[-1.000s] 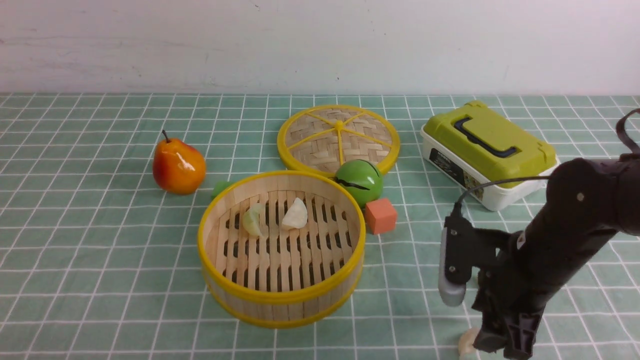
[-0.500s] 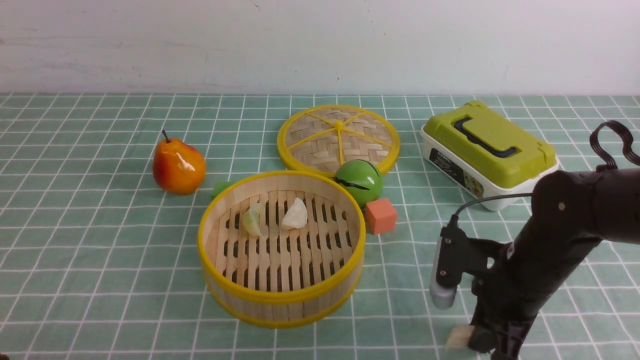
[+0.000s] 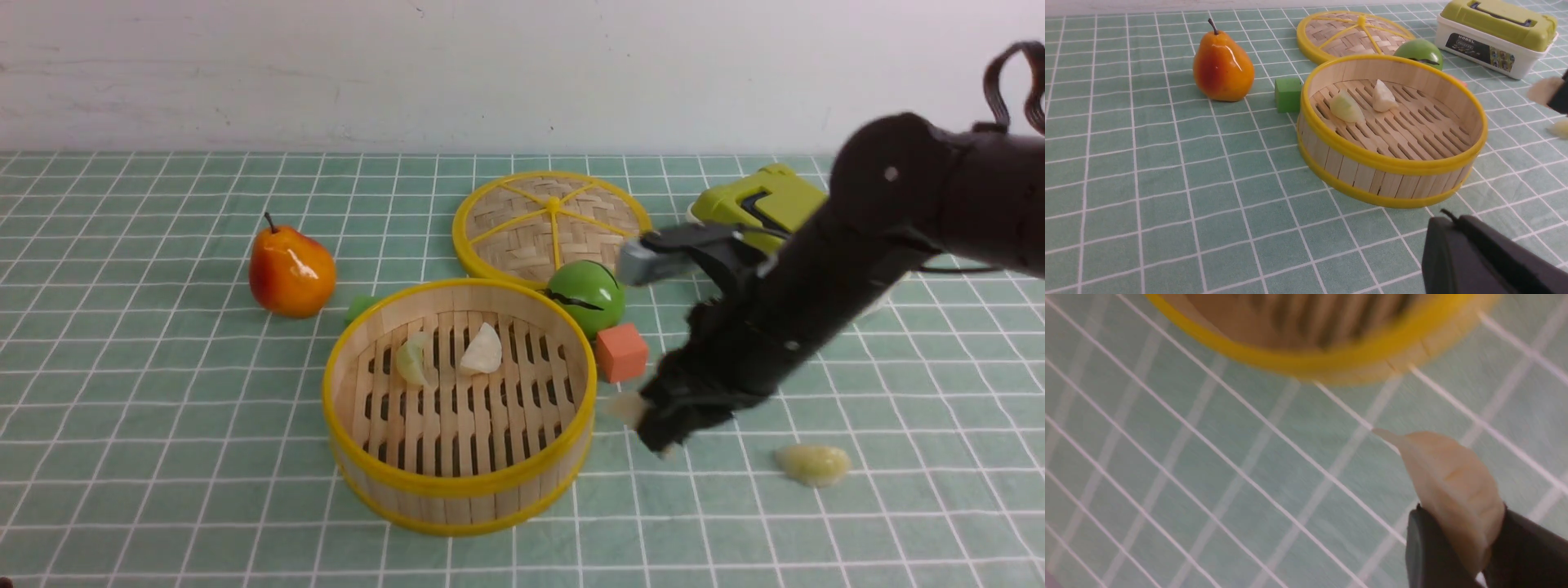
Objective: Put the dumplings into the steamer on the table with the blue tablecloth.
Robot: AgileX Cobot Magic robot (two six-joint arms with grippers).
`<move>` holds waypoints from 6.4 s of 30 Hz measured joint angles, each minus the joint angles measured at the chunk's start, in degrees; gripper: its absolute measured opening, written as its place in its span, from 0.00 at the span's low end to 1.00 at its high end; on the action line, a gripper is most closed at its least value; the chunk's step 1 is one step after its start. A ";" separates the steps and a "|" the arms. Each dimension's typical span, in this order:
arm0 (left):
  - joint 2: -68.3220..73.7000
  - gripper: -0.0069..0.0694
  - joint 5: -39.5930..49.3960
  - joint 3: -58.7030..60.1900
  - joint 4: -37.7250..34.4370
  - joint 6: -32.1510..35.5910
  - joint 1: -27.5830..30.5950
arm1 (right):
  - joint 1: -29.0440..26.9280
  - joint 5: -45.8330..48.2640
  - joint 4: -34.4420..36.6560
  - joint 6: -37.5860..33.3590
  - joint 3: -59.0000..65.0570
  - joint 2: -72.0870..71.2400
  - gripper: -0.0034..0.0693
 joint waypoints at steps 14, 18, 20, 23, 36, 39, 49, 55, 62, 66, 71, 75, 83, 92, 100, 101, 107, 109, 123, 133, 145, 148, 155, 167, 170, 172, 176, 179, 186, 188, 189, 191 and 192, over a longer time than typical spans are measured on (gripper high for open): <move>0.00 0.09 -0.05 0.00 0.00 0.00 0.00 | 13.21 -14.56 -7.38 23.57 -18.27 20.37 0.30; 0.00 0.09 -0.05 0.00 0.00 0.00 0.00 | 13.39 -13.64 -7.45 28.56 -19.28 22.83 0.30; 0.00 0.10 -0.05 0.00 0.00 0.00 0.00 | 13.69 -13.80 -6.54 29.36 -19.53 22.83 0.33; 0.00 0.10 -0.05 0.00 0.00 -0.10 0.00 | 14.17 -13.84 -5.00 29.58 -19.63 22.83 0.44; 0.00 0.12 -0.05 0.00 0.17 -0.16 0.00 | 9.78 -4.19 -7.73 18.92 -25.83 9.99 0.75; 0.00 0.12 -0.06 0.00 0.17 -0.16 0.00 | 6.40 2.88 -13.99 11.22 -26.41 4.49 0.75; 0.00 0.13 -0.19 0.00 0.35 -0.16 0.00 | -10.34 15.21 -19.24 1.58 -11.40 4.36 0.71; 0.00 0.14 -0.19 0.00 1.17 -0.16 0.00 | -13.37 6.13 -20.11 -9.99 3.04 6.08 0.71; 0.00 0.16 -0.19 0.00 1.24 -0.16 0.00 | -13.44 -4.98 -21.77 -15.89 6.10 6.14 0.70; 0.00 0.16 -0.19 0.00 1.28 -0.16 0.00 | -13.44 -5.90 -21.58 -15.89 6.40 6.39 0.70; 0.00 0.17 -0.19 0.00 1.45 -0.16 0.00 | -13.44 -7.59 -21.58 -15.89 6.64 7.33 0.69; 0.00 0.17 -0.19 0.00 1.45 -0.16 0.00 | -13.44 -8.98 -21.58 -15.20 6.64 8.53 0.64; 0.00 0.17 -0.19 0.00 1.71 -0.16 0.00 | -13.44 -5.54 -21.58 -8.45 5.95 8.64 0.29; 0.00 0.17 -0.19 0.00 1.88 -0.16 0.00 | -12.69 9.39 -7.91 -0.68 -7.46 8.28 0.30; 0.00 0.17 -0.19 0.00 1.93 -0.16 0.00 | -2.08 -1.15 12.94 -3.84 -11.64 8.30 0.30; 0.00 0.17 -0.19 0.00 1.93 -0.16 0.00 | -0.78 -2.82 13.63 -4.16 -11.64 8.58 0.30; 0.00 0.18 -0.19 0.00 1.99 -0.16 0.00 | 4.19 -14.41 13.66 -2.27 -11.69 15.05 0.30; 0.00 0.18 -0.19 0.00 2.13 -0.16 0.00 | 4.32 -15.34 13.21 0.26 -11.69 17.33 0.30; 0.00 0.20 -0.14 0.00 2.67 -0.16 0.00 | 3.52 -12.79 11.21 6.70 -11.69 13.94 0.59; 0.00 0.21 -0.14 0.00 2.92 -0.16 0.00 | 1.62 -3.90 -13.66 8.84 -11.69 -16.95 0.03; 0.00 0.22 -0.14 0.00 2.99 -0.16 0.00 | 1.62 -18.46 -34.31 26.16 20.22 -61.97 0.02; 0.00 0.23 -0.14 0.00 2.99 -0.16 0.00 | 1.62 -35.26 -35.65 27.70 37.41 -73.86 0.03; 0.00 0.24 -0.14 0.00 2.99 -0.16 0.00 | 1.62 -65.23 -35.94 36.30 70.21 -95.00 0.03; 0.00 0.26 0.02 0.00 3.05 -0.16 0.00 | 1.62 -72.94 -38.44 51.34 80.83 -102.47 0.05; 0.00 0.26 0.02 0.00 3.05 -0.16 0.00 | 1.62 -70.39 -39.12 50.79 80.83 -102.47 0.05; 0.00 0.26 0.02 0.00 3.05 -0.16 0.00 | 1.62 -67.76 -39.41 48.40 80.83 -102.47 0.05; 0.00 0.27 0.02 0.00 3.05 -0.16 0.00 | 0.45 -60.90 -39.21 39.95 80.83 -102.47 0.06; 0.00 0.28 0.02 0.00 3.11 -0.16 0.00 | -2.59 -58.21 -36.66 33.04 80.83 -102.47 0.06; 0.00 0.29 0.02 0.00 3.11 -0.16 0.00 | -15.47 -48.89 -34.41 23.67 80.83 -102.47 0.06; 0.00 0.29 0.02 0.00 3.16 -0.16 0.00 | -19.01 -44.40 -33.48 24.12 80.83 -102.47 0.06; 0.00 0.29 0.02 0.00 3.16 -0.16 0.00 | -20.58 -41.74 -32.90 24.77 80.83 -102.47 0.06; 0.00 0.29 0.02 0.00 3.16 -0.16 0.00 | -21.91 -38.55 -31.76 25.25 80.83 -102.47 0.06; 0.00 0.29 0.02 0.00 3.16 -0.16 0.00 | -22.32 -36.18 -31.06 25.34 80.83 -102.47 0.06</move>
